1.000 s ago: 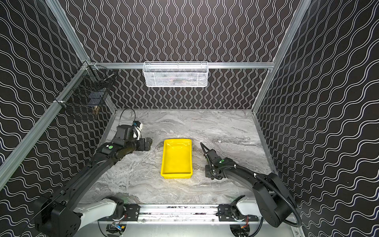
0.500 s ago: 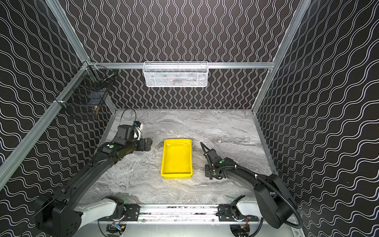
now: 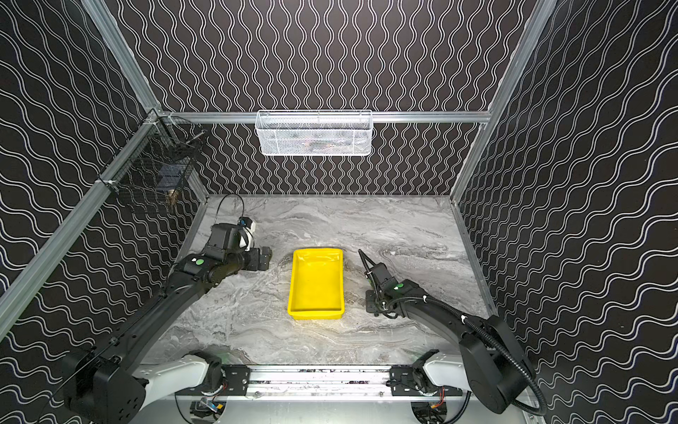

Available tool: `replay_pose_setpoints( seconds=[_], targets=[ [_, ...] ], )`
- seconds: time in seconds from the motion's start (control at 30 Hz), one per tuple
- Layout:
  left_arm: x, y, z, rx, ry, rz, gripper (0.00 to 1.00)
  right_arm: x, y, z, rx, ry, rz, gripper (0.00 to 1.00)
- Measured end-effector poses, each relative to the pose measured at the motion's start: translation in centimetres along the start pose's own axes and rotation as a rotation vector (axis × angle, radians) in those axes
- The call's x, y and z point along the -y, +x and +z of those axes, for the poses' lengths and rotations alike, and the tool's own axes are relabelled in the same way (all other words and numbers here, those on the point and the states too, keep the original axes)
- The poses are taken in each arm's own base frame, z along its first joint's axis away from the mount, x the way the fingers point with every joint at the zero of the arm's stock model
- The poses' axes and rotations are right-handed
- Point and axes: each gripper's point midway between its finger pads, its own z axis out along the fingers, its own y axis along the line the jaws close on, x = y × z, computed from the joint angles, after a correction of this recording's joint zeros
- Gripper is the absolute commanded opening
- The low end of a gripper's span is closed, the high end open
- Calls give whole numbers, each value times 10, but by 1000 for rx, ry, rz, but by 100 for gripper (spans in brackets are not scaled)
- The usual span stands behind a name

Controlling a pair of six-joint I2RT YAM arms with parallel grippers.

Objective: Put the screwdriver in the bin
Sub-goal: Pick up the screwdriver from the center of the table, then place the screwdriver into the bin.

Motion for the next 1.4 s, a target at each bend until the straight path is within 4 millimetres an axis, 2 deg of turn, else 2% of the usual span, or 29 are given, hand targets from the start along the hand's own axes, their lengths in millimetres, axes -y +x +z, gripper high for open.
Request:
replay_pose_setpoints(
  seconds=[0.37, 0.53, 0.73, 0.83, 0.93, 1.03, 1.2, 1.4],
  targets=[
    [-2, 0, -1, -2, -14, -2, 99, -2, -8, -9, 15, 2, -3, 11],
    [-3, 0, -2, -4, -20, 0, 99, -8, -22, -21, 47, -8, -4, 11],
    [-5, 1, -2, -5, -36, 2, 99, -24, -52, -49, 109, -34, -58, 11],
    [-7, 0, -2, -3, -49, 3, 99, -40, -72, -64, 140, -47, -109, 11],
    [-9, 0, -3, 2, -59, 3, 99, -69, -94, -80, 181, -76, -186, 11],
    [-12, -2, -5, 11, -76, 2, 99, -99, -103, -87, 202, -108, -258, 11],
    [-18, -4, -9, 25, -111, 2, 99, -143, -97, -82, 177, -156, -364, 11],
    [-21, -2, -7, 17, -132, 4, 99, -173, -75, -58, 118, -178, -442, 11]
  ],
)
